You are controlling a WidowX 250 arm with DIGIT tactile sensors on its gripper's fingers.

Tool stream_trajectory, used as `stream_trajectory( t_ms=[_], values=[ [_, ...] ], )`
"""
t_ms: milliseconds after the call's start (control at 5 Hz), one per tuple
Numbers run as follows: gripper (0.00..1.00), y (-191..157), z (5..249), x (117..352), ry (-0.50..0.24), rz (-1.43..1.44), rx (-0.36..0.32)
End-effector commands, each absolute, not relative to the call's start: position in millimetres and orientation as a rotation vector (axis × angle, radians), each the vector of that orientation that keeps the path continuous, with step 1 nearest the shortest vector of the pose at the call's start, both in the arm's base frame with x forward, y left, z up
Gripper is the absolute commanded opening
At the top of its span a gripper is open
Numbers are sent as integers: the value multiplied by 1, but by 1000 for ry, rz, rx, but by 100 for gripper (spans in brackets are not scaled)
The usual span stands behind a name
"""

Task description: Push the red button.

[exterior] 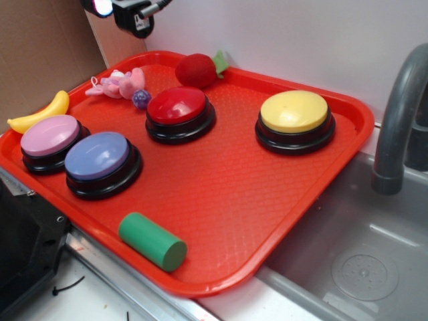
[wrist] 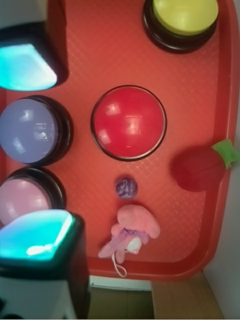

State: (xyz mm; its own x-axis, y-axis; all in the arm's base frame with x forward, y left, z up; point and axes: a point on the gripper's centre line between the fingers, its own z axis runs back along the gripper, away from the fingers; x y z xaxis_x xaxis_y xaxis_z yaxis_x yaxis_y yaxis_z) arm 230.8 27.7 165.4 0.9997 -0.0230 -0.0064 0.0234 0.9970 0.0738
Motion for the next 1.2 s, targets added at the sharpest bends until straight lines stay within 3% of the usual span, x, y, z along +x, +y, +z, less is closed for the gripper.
stream_trajectory(
  t_ms=[0,800,1000],
  values=[
    [100,31,187,230,-61,-4,78],
    [100,32,188,219,-102,-4,74],
    [100,33,183,221,-87,0,136]
  ],
)
